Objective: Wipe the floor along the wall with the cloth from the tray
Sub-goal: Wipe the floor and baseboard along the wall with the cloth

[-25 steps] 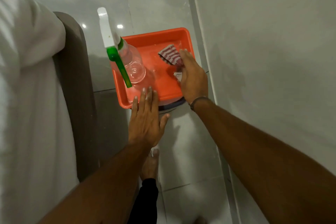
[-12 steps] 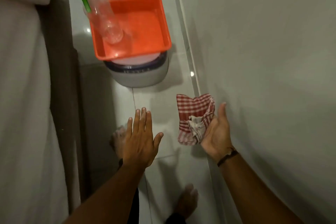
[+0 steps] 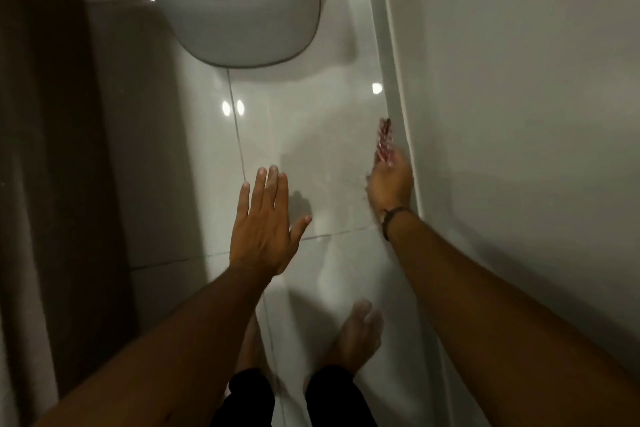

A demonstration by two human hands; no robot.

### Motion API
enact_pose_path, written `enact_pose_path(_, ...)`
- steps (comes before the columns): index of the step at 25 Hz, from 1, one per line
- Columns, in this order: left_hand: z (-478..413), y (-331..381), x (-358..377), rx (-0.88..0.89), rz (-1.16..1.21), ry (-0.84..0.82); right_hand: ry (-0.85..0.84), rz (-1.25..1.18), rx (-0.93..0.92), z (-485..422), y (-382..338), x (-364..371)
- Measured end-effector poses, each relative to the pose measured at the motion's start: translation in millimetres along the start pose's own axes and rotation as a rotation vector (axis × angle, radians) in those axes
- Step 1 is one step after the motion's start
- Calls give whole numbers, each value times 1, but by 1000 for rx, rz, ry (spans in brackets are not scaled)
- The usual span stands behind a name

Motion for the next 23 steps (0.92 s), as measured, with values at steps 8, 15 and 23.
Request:
enact_pose_path(8, -96, -7, 86, 32, 30, 91, -205, 927, -429, -73, 79, 90)
enact_pose_path(15, -137, -8, 130, 31, 24, 165, -228, 1061, -883, -115, 105, 87)
enact_pose_path(23, -138, -9, 142, 35, 54, 280, -126, 1025, -889, -168, 85, 87)
Point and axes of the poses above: each hand's wrist, its own z-axis away from the middle knuckle, its own x-axis out of the palm, y = z × x, the point moved 1 cm from there along -z, towards the middle knuckle, and after that the axes turned 4 degrees about -z, right-handed, at the moved point
